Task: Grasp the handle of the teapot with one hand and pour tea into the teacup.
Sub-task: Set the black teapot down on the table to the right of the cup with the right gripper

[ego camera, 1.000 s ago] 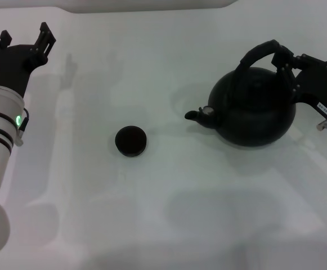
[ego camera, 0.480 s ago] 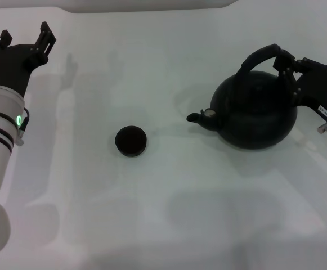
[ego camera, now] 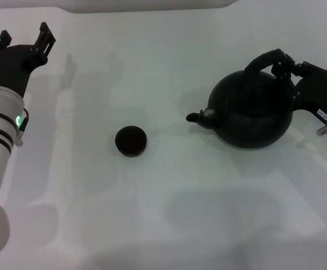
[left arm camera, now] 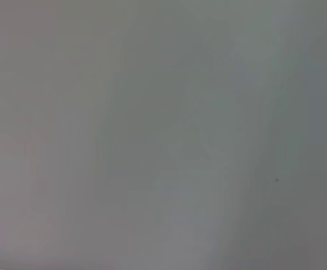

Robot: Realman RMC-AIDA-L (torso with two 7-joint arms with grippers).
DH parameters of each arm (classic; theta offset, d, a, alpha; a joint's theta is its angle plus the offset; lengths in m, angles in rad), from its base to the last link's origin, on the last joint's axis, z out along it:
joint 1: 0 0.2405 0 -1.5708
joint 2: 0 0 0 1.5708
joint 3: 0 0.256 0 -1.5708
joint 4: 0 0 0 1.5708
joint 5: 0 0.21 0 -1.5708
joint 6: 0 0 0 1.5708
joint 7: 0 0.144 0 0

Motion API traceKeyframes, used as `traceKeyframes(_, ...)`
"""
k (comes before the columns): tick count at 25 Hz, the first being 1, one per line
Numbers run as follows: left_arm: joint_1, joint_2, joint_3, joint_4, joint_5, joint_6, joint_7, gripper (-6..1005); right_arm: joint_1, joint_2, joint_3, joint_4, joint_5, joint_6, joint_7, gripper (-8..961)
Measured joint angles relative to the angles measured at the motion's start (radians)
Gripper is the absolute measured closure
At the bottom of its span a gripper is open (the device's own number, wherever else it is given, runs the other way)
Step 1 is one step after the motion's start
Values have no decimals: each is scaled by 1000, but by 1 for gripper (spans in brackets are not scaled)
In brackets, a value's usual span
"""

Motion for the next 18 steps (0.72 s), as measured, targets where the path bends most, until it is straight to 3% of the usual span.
traceKeyframes(3,1,0,0,0,1,0,0,108,0,1,-1,-4,0,14,20,760)
traceKeyframes(15,4,1,0,0,2,0,0,109,-29,-3,4,-4,-2,-33,125,316)
traceKeyframes(18,4,1,0,0,2,0,0,109,-55,-3,4,-3,-2,-69,125,255)
